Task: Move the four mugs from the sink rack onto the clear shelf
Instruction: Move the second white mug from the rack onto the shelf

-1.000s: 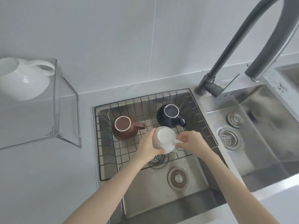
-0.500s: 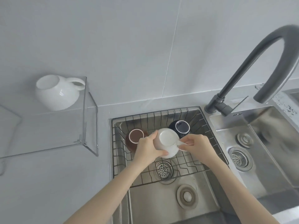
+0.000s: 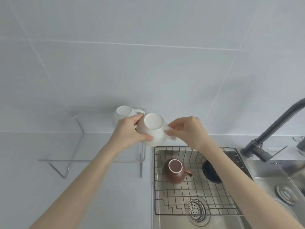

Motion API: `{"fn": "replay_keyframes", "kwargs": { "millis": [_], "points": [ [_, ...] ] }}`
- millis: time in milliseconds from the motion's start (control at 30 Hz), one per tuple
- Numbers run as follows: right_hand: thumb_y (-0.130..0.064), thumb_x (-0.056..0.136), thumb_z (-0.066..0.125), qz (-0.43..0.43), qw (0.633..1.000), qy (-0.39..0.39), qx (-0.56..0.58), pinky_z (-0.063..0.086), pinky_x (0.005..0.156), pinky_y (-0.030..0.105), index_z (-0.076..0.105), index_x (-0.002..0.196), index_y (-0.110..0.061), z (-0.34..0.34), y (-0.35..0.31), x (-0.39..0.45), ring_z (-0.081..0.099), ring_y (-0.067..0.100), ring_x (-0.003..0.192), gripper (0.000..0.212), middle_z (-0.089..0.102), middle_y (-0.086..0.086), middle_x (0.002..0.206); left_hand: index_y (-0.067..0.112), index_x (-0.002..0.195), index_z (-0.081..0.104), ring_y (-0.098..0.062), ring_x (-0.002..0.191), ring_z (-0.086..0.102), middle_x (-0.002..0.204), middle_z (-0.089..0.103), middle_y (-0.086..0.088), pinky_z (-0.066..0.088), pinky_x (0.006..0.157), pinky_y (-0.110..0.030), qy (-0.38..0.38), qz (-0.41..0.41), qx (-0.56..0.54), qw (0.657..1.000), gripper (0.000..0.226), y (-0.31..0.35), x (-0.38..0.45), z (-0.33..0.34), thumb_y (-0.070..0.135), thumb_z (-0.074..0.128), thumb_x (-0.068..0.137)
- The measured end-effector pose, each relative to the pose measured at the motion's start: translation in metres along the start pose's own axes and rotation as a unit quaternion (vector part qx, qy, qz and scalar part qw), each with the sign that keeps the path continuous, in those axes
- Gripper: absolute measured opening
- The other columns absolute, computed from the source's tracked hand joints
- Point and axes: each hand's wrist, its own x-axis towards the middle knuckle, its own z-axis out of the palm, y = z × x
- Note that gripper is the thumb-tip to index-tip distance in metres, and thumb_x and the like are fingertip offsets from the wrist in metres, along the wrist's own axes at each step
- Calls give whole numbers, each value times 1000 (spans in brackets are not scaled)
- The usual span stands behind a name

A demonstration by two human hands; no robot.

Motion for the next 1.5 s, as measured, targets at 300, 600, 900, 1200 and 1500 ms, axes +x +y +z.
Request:
{"fn": "replay_keyframes", "kwargs": {
  "millis": [300, 600, 900, 1200, 1500],
  "points": [
    [-22, 71, 71, -4, 999, -43, -18, 51, 72, 30, 74, 80, -9, 69, -46, 10, 66, 20, 76, 16, 76, 8, 78, 47, 91, 61, 11, 99, 61, 104, 69, 18, 52, 87, -23, -36, -21, -44, 998, 59, -53, -17, -68, 12, 85, 50],
    [-23, 70, 72, 35, 998, -53, -17, 39, 55, 16, 74, 75, -8, 96, -40, 4, 51, 9, 57, 16, 68, 4, 65, 45, 103, 55, 24, 90, 56, 96, 64, 34, 47, 76, -5, -84, -31, -57, 994, 67, -89, -13, -66, 4, 82, 58],
    [-22, 69, 74, 38, 998, -45, 8, 48, 65, 28, 74, 76, -7, 97, -36, 6, 56, 13, 65, 17, 75, 14, 75, 49, 106, 51, 23, 98, 54, 92, 61, 46, 45, 85, -6, -108, -31, -47, 993, 67, -90, -12, -67, 11, 81, 60],
    [-20, 82, 60, 68, 993, -28, 91, 50, 90, 30, 62, 114, -19, 51, -5, 10, 62, 7, 80, 32, 71, -2, 93, 22, 133, 45, 0, 116, 39, 129, 45, 14, 26, 88, 0, 40, 68, 44, 996, 76, -20, -16, -31, 27, 79, 65],
    [-18, 84, 58, 166, 978, 31, 120, 47, 88, 32, 56, 120, -15, 12, 97, -8, 60, 18, 93, 36, 67, 5, 109, 23, 134, 44, -7, 126, 46, 137, 52, 3, 38, 107, -31, -109, 42, -41, 992, 73, -6, -14, 100, 28, 76, 69]
  ]
}}
